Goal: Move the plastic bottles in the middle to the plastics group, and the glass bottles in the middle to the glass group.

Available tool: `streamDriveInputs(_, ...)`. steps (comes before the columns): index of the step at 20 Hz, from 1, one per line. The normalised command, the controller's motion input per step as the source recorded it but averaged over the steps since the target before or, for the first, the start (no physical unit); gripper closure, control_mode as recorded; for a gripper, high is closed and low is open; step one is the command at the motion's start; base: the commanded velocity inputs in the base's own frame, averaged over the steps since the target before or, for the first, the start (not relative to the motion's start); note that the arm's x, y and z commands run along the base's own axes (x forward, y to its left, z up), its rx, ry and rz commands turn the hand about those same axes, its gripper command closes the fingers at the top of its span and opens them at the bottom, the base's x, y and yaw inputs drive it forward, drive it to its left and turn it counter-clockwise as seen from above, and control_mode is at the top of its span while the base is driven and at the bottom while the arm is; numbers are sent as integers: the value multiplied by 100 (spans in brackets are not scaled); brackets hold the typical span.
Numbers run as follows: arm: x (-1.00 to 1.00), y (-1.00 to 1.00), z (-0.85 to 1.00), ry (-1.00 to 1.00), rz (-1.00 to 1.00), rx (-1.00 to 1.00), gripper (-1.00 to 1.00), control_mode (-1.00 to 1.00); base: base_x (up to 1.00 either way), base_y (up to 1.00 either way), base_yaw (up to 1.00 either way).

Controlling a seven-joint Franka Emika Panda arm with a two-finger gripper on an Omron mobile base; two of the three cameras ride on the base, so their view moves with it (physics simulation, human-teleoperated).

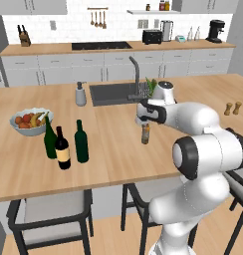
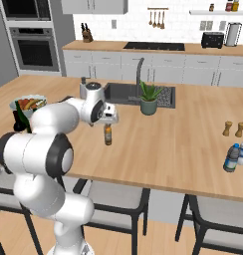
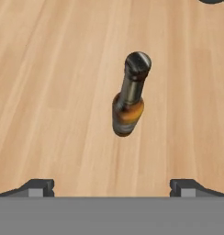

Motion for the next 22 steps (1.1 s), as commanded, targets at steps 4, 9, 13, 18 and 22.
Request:
streamDriveInputs(4,8,-3,-29,0,-1,0,-100,-100,0,0,0)
streamDriveInputs(9,8,-1,0,-3,-3,-4,-100,-100,0,0,0)
streamDriveInputs(13,25,0,-3,0,-2,-3,-100,-100,0,0,0)
streamDriveInputs(18,25,0,-21,0,0,0,-100,-100,0,0,0)
streamDriveInputs(22,23,0,-19,0,0,0,-100,-100,0,0,0)
